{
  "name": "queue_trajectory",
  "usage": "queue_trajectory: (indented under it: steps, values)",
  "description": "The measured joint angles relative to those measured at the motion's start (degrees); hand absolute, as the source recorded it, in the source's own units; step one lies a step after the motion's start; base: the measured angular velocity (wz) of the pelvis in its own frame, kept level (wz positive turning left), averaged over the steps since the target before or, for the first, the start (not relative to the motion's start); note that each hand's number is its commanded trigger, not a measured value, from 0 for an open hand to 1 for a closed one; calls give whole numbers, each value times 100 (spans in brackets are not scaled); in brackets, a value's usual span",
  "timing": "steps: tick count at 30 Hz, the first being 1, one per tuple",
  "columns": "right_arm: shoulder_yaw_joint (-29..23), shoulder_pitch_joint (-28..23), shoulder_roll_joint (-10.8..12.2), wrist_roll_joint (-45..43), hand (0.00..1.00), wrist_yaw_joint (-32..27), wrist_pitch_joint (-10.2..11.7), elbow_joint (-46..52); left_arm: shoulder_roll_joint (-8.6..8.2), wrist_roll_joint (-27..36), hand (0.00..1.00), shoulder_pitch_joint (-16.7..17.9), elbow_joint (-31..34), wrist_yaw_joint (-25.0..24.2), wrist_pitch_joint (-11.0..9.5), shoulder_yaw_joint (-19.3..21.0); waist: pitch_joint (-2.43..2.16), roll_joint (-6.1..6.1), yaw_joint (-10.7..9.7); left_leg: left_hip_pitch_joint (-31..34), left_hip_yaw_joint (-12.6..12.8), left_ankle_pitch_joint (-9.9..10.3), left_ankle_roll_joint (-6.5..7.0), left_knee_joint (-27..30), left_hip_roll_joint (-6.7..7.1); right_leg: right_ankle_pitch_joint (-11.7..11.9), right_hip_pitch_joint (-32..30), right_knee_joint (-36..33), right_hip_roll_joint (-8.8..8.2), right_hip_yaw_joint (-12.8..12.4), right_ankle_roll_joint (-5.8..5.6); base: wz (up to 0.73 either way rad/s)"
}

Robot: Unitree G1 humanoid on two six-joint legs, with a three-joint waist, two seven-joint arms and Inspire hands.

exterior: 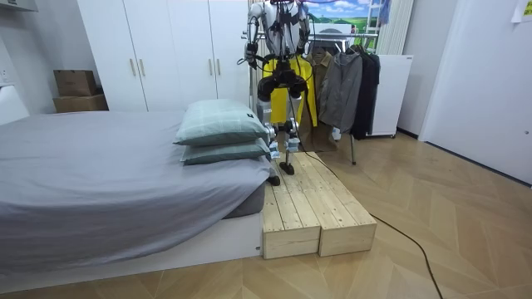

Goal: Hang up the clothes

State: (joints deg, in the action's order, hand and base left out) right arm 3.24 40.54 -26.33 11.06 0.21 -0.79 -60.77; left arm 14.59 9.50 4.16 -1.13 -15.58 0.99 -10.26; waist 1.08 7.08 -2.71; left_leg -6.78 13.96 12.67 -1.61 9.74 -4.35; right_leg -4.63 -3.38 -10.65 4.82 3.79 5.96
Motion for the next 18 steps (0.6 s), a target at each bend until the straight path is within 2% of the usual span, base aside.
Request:
queue_trajectory:
  steps: [18]
  values:
    - [1, 0, 0, 21, 0, -172, 22, 87, 48, -12, 0, 1, -4, 110, -8, -1, 8, 16, 18, 17, 104, 0, 0, -16, 3, 0, -73, -20, 27, -141, 0, -3]
